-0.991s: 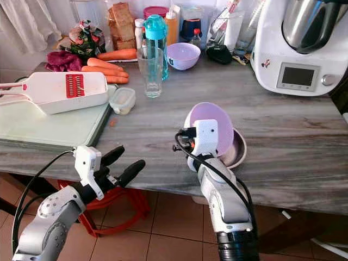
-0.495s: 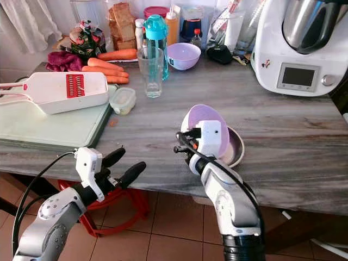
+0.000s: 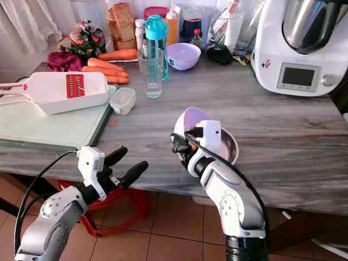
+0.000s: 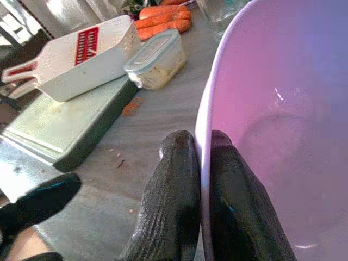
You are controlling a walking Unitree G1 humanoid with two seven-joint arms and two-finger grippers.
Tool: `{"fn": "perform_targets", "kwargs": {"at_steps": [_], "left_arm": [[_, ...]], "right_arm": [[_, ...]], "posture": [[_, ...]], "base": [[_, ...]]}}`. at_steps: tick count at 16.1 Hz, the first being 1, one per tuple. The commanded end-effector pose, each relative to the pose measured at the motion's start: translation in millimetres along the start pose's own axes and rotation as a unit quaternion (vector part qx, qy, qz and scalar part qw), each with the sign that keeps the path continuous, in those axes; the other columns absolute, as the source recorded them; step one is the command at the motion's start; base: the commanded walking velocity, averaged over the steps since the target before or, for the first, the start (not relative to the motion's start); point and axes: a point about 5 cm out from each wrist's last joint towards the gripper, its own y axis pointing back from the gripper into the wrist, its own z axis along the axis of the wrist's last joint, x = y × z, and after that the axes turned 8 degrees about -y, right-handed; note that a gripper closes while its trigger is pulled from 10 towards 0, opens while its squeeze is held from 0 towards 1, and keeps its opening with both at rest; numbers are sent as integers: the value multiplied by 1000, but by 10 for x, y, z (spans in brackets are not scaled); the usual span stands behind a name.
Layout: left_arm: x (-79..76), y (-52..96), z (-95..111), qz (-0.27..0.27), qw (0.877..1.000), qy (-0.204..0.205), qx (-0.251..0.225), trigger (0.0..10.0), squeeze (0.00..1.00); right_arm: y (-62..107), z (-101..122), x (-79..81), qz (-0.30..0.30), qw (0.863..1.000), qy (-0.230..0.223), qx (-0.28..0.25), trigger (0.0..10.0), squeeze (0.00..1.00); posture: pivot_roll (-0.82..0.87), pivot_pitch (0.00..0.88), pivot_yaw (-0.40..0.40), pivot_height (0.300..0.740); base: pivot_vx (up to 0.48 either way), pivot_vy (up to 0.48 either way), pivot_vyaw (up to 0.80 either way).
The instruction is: Setting the table
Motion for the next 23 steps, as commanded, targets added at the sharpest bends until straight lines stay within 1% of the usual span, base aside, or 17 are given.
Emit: {"fn": "perform_targets", "kwargs": {"at_steps": [1,2,5,7,8,9,11,12,13,16,17,23], "left_arm": [[-12,-5,-23,-6,1000,-3,9,10000,0],[-16,-1,-32,-7,1000,-4,10,10000,0],[-22,-5,-39,-7,1000,-4,11,10000,0],[-26,-8,-44,-8,1000,-3,12,10000,0],[-27,-8,-45,-8,1000,-3,12,10000,0],[-28,-7,-47,-8,1000,-2,12,10000,0],[-27,-12,-52,-9,1000,-1,13,10000,0],[-26,-15,-54,-9,1000,-1,14,10000,0],[-25,-16,-55,-10,1000,-1,14,10000,0],[-27,-25,-63,-12,1000,0,15,10000,0],[-27,-27,-66,-12,1000,0,15,10000,0],[-22,-43,-92,-14,1000,2,16,10000,0]], "right_arm": [[3,-177,-59,-13,998,-27,49,10000,0],[9,-185,-45,-9,998,-34,53,10000,0],[24,-186,-37,-8,998,-34,60,10000,0],[48,-118,-43,-15,999,-8,51,10000,0],[58,-83,-34,-14,999,-6,48,10000,0],[75,-23,-27,-17,999,7,44,10000,0],[103,64,-28,-20,999,15,40,10000,0],[129,126,-30,-22,999,28,37,10000,0],[141,154,-30,-23,999,33,37,10000,0],[187,282,-38,-23,997,67,38,10000,0],[193,316,-46,-26,995,87,40,10000,0],[201,468,-23,-21,993,115,30,10000,0]], "posture": [[31,94,10,740],[29,96,10,740],[27,96,9,740],[26,96,9,740],[26,96,9,740],[26,96,9,740],[20,95,9,740],[19,95,9,740],[17,95,10,740],[16,91,12,740],[15,89,12,740],[15,81,10,740]], "base": [[0,0,0],[0,0,0],[0,0,0],[0,0,0],[0,0,0],[0,0,0],[0,0,0],[0,0,0],[0,0,0],[0,0,0],[0,0,0],[0,0,0]]}}
